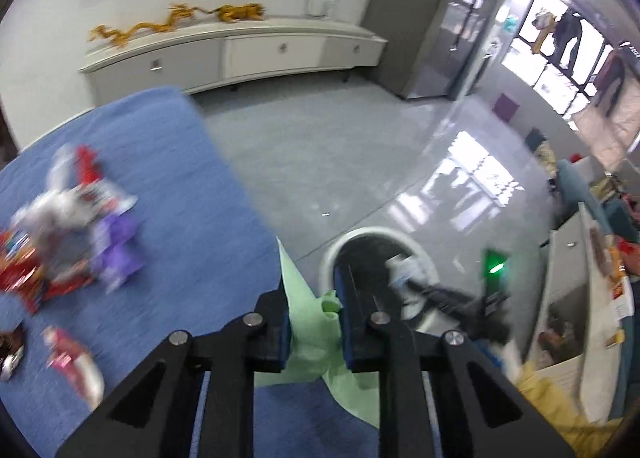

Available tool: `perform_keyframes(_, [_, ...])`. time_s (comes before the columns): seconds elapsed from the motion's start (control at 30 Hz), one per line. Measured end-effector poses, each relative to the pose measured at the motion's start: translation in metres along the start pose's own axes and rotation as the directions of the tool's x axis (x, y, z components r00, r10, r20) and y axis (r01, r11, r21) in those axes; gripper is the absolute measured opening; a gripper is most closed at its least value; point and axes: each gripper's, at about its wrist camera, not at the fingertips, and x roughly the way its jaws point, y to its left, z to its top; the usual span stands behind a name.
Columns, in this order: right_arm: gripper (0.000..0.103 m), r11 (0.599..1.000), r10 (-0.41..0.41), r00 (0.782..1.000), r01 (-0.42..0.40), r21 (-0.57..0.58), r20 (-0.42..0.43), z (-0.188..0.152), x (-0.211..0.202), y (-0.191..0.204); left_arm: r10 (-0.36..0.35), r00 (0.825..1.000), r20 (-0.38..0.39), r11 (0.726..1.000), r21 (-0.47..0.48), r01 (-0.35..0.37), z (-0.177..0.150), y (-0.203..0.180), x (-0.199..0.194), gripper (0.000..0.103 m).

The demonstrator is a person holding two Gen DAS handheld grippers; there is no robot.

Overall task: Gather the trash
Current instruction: 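Open both grippers to drop the wrapper and bag into the bin, then move both grippers back to the table toward the remaining wrappers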

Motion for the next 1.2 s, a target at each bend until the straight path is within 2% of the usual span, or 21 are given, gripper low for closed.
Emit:
perform_keyframes(0.07, [0.034, 1.000, -0.010, 1.000, 0.010, 0.006, -0.005, 0.000, 0.002, -0.004, -0.052, 0.999, 0.002, 0.999, 0.014, 0.052, 0.017, -0.021, 0.012, 0.018])
perform_keyframes(0.13, [0.046, 0.999, -0.030, 0.999, 0.030, 0.013, -0.011, -0.001, 0.003, -0.008, -0.073, 0.997, 0.006, 0.996, 0.049, 0.073, 0.031, -0.047, 0.027, 0.021])
perform_keyframes(0.23, [0.055, 0.999, -0.039, 0.999, 0.039, 0.036, -0.003, -0.002, 0.000, -0.016, -0.136, 0.991, -0.005, 0.990, 0.045, 0.136, 0.048, -0.073, 0.050, 0.024])
perform_keyframes(0.4, [0.057, 0.997, -0.055, 0.998, 0.055, 0.054, 0.004, -0.003, -0.006, -0.023, -0.153, 0.988, -0.033, 0.984, 0.087, 0.155, 0.063, -0.107, 0.079, 0.054])
perform_keyframes(0.5, [0.057, 0.996, -0.064, 0.998, 0.063, 0.057, 0.014, -0.002, -0.013, -0.024, -0.142, 0.989, -0.046, 0.984, 0.104, 0.146, 0.067, -0.114, 0.084, 0.057])
perform_keyframes(0.63, [0.057, 0.996, -0.077, 0.997, 0.075, 0.052, 0.026, -0.002, -0.025, -0.022, -0.113, 0.993, -0.018, 0.989, 0.096, 0.115, 0.064, -0.108, 0.073, 0.057])
perform_keyframes(0.87, [0.057, 0.998, -0.062, 0.993, 0.061, 0.017, 0.101, 0.003, -0.064, 0.000, -0.047, 0.992, 0.117, 0.998, 0.053, 0.041, 0.042, -0.076, 0.024, 0.057])
perform_keyframes(0.97, [0.057, 0.999, -0.044, 0.989, 0.047, -0.018, 0.139, 0.007, -0.084, 0.021, -0.018, 0.989, 0.148, 0.999, 0.050, 0.011, 0.031, -0.059, -0.001, 0.057])
perform_keyframes(1.1, [0.057, 0.995, -0.008, 0.983, 0.025, -0.092, 0.186, 0.011, -0.111, 0.060, 0.015, 0.989, 0.144, 0.999, 0.048, -0.022, 0.015, -0.037, -0.036, 0.057])
perform_keyframes(1.2, [0.057, 0.988, 0.025, 0.977, 0.008, -0.153, 0.214, 0.012, -0.128, 0.096, 0.056, 0.981, 0.187, 0.998, 0.023, -0.061, 0.000, -0.009, -0.069, 0.057])
